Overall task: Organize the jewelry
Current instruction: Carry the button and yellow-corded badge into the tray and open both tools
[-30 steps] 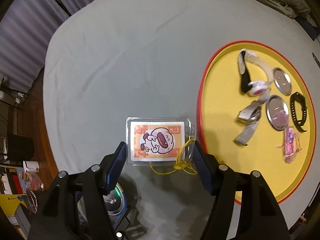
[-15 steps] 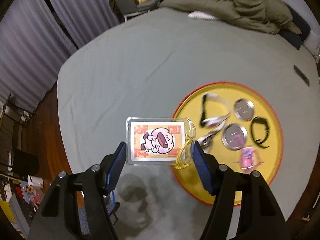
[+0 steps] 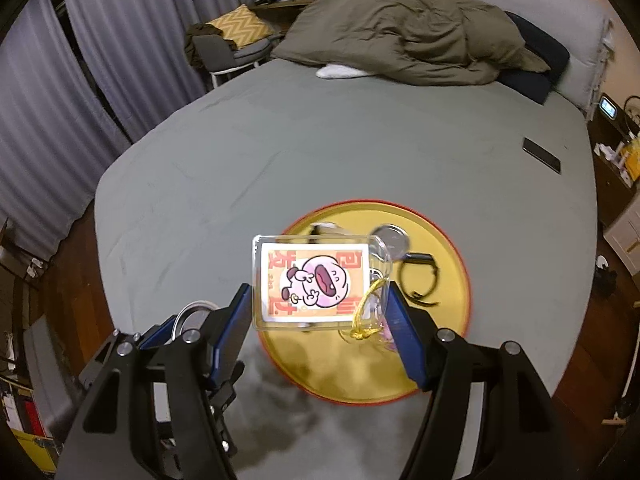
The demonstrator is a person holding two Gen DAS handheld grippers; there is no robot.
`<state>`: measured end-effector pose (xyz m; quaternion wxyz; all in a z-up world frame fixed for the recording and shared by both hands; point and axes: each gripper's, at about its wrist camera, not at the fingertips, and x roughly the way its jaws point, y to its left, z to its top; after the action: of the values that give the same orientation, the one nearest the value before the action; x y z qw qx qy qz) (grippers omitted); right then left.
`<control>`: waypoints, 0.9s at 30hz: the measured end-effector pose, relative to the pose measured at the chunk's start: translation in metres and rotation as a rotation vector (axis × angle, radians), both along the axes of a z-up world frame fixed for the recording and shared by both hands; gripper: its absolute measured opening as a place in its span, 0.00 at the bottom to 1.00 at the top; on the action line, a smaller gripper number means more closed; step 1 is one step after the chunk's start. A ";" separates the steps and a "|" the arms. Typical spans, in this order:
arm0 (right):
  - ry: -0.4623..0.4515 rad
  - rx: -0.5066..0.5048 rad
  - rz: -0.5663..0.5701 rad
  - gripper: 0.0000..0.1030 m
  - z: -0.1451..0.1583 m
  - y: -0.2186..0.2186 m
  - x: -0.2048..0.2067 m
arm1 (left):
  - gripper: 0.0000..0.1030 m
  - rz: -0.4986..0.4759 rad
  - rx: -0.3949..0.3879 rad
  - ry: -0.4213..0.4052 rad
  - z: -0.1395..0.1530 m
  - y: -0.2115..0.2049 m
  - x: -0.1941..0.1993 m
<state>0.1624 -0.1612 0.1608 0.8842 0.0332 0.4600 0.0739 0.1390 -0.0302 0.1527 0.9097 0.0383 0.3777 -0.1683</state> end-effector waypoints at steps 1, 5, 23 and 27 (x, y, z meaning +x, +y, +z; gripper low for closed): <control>0.004 -0.001 -0.006 0.60 -0.003 -0.007 0.000 | 0.70 -0.011 0.001 0.013 -0.005 -0.009 0.003; 0.037 0.010 -0.025 0.60 -0.023 -0.030 0.002 | 0.70 -0.051 -0.001 0.062 -0.028 -0.034 0.010; 0.290 0.031 -0.035 0.60 -0.174 -0.084 0.042 | 0.70 -0.083 0.048 0.272 -0.140 -0.077 0.048; 0.342 -0.003 -0.014 0.60 -0.204 -0.084 0.047 | 0.70 -0.083 0.068 0.289 -0.154 -0.079 0.054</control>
<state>0.2099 -0.2457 -0.0433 0.7936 0.0469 0.6036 0.0602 0.1929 -0.1093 -0.0010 0.8363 0.0599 0.5081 -0.1969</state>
